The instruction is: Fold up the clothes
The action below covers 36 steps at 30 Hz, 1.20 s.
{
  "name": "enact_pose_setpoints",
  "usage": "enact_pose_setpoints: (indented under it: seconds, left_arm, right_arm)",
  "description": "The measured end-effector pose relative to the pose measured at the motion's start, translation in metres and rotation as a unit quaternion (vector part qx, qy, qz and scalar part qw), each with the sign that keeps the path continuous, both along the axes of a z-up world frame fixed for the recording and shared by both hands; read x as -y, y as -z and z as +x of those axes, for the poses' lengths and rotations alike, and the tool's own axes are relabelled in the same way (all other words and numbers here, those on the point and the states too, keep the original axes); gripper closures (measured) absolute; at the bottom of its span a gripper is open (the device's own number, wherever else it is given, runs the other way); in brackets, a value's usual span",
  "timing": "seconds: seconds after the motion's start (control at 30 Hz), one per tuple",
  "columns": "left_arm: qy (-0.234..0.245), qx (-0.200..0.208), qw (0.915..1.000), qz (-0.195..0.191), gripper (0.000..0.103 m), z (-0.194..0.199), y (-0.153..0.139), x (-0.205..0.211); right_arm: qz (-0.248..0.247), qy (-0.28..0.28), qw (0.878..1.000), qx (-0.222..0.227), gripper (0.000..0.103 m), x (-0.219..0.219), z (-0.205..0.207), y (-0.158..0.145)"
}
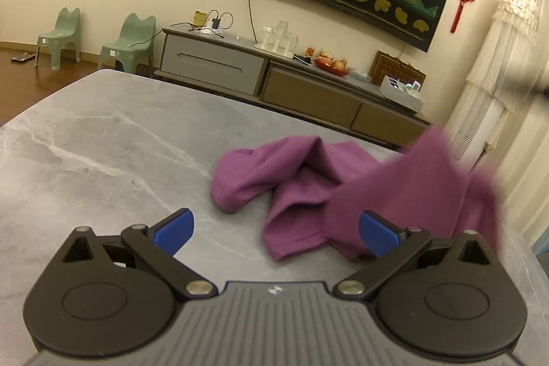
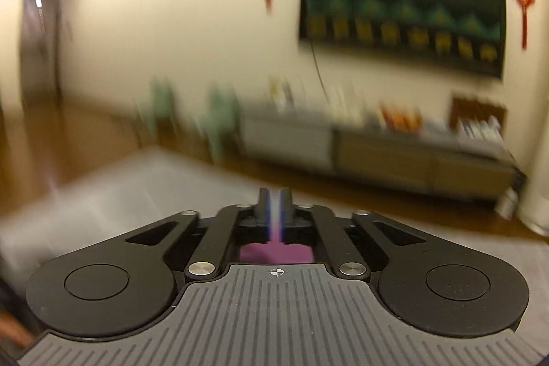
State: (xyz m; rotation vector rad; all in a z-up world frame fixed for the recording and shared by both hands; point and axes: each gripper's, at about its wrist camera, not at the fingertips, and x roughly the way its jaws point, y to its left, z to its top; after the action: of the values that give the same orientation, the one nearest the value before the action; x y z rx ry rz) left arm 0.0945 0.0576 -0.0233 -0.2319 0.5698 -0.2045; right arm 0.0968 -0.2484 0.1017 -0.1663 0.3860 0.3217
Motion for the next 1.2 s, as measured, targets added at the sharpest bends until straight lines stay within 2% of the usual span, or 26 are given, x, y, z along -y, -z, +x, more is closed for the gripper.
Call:
enact_pose_setpoints:
  seconds: [0.03,0.1,0.2,0.27,0.3,0.37,0.47,0.53,0.6,0.7,0.83,0.9,0.97,1.03,1.07,1.1,1.13,1.2]
  left_arm:
    - [0.005,0.001,1.0000,0.002,0.000,-0.001,0.000,0.001]
    - [0.026,0.010,0.9995,0.013,0.000,-0.007,0.000,0.008]
    - [0.076,0.028,0.9959,0.041,0.000,-0.012,0.000,0.037]
    - [0.104,0.035,0.9916,0.069,0.000,-0.008,0.000,0.064]
    - [0.118,0.045,0.9881,0.088,0.000,-0.006,-0.001,0.082]
    - [0.138,0.065,0.9807,0.123,0.000,-0.001,-0.005,0.114]
    - [0.145,0.085,0.9704,0.174,0.000,0.018,-0.005,0.163]
    - [0.151,0.080,0.9659,0.195,0.000,0.040,-0.004,0.193]
    - [0.178,0.065,0.9595,0.208,0.000,0.060,-0.001,0.221]
    - [0.227,0.036,0.9501,0.211,0.000,0.078,0.006,0.256]
    - [0.227,0.006,0.9542,0.195,0.000,0.083,0.016,0.280]
    - [0.210,0.018,0.9591,0.189,0.000,0.077,0.015,0.281]
    - [0.197,0.000,0.9608,0.195,0.000,0.081,0.020,0.283]
    - [0.194,-0.032,0.9581,0.209,0.034,0.091,0.031,0.284]
    - [0.194,-0.045,0.9574,0.209,0.065,0.096,0.036,0.281]
    - [0.187,-0.049,0.9617,0.194,0.074,0.098,0.033,0.272]
    - [0.182,-0.050,0.9665,0.174,0.074,0.098,0.028,0.259]
    - [0.167,-0.018,0.9779,0.124,0.077,0.081,0.002,0.212]
  right_arm:
    - [0.003,0.034,0.999,-0.010,0.065,0.017,0.001,0.019]
    - [0.031,0.094,0.995,-0.034,0.048,0.057,-0.002,0.051]
    - [0.110,0.164,0.977,-0.077,0.047,0.127,-0.015,0.096]
    - [0.157,0.197,0.958,-0.138,0.047,0.164,-0.013,0.126]
    - [0.187,0.214,0.943,-0.171,0.045,0.179,-0.007,0.135]
    - [0.255,0.198,0.930,-0.178,0.045,0.199,-0.005,0.145]
    - [0.296,0.206,0.915,-0.179,0.043,0.205,0.007,0.146]
    - [0.320,0.206,0.906,-0.188,0.043,0.205,0.022,0.144]
    - [0.338,0.205,0.898,-0.193,0.041,0.207,0.033,0.141]
    - [0.331,0.212,0.901,-0.184,0.036,0.213,0.036,0.133]
    - [0.312,0.221,0.909,-0.169,0.031,0.219,0.028,0.124]
    - [0.310,0.223,0.909,-0.168,0.031,0.223,0.027,0.123]
    - [0.319,0.223,0.905,-0.170,0.030,0.227,0.025,0.122]
    - [0.325,0.215,0.905,-0.168,0.030,0.228,0.024,0.120]
    - [0.323,0.212,0.907,-0.166,0.030,0.227,0.023,0.119]
    - [0.321,0.209,0.909,-0.163,0.030,0.227,0.022,0.117]
    - [0.316,0.206,0.912,-0.161,0.030,0.227,0.021,0.115]
    - [0.302,0.199,0.920,-0.152,0.033,0.226,0.017,0.110]
